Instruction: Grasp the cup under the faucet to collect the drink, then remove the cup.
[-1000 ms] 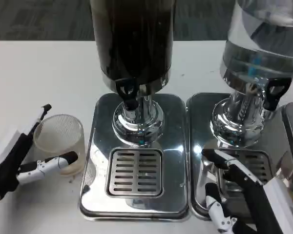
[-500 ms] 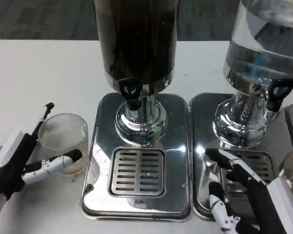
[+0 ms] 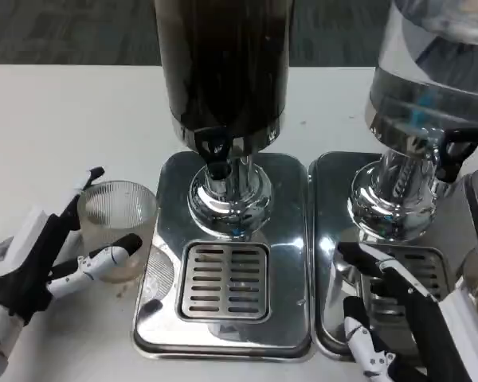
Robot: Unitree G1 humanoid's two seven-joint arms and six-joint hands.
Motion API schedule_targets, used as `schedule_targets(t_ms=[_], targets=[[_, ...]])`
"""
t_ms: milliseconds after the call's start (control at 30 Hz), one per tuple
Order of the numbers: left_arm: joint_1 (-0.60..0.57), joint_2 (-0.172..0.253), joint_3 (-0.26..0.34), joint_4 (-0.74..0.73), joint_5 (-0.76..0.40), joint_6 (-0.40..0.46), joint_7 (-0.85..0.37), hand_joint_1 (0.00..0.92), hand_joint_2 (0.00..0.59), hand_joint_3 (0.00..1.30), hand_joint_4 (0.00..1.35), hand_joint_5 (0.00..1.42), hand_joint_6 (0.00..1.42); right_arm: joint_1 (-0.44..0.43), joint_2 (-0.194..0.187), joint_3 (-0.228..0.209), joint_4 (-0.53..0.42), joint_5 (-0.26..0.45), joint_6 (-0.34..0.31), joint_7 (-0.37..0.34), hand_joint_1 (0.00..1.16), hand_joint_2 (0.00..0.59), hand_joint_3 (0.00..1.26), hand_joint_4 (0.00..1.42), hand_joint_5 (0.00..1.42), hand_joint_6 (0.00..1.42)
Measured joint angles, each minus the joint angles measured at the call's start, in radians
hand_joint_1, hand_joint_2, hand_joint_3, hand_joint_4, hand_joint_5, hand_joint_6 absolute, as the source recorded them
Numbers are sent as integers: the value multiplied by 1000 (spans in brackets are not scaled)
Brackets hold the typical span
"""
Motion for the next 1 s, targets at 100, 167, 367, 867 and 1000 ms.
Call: schedule_targets(t_ms=[100, 167, 367, 867, 1000], targets=[[0, -2, -1, 0, 0, 0, 5, 180, 209, 120, 201, 426, 435, 1, 0, -7, -3, 10, 2, 1, 554, 499, 254, 259, 235, 288], [0, -2, -1, 0, -1, 0, 5, 180, 210, 132, 214, 441, 449, 2, -1, -8, -7, 13, 2, 3, 554, 499, 254, 260, 235, 287], [0, -3, -1, 0, -2, 0, 7, 180, 210, 133, 220, 446, 455, 5, -1, -13, -25, 25, 4, 11, 554, 499, 254, 268, 235, 286], [14, -10, -4, -15, 3, -31, 48, 213, 231, 342, 405, 617, 616, 11, -6, -15, -26, 37, 8, 18, 547, 513, 245, 297, 250, 272], [16, -10, -5, -18, 9, -37, 56, 197, 237, 392, 455, 662, 670, 10, -7, -15, -25, 40, 8, 18, 547, 515, 243, 298, 251, 272]])
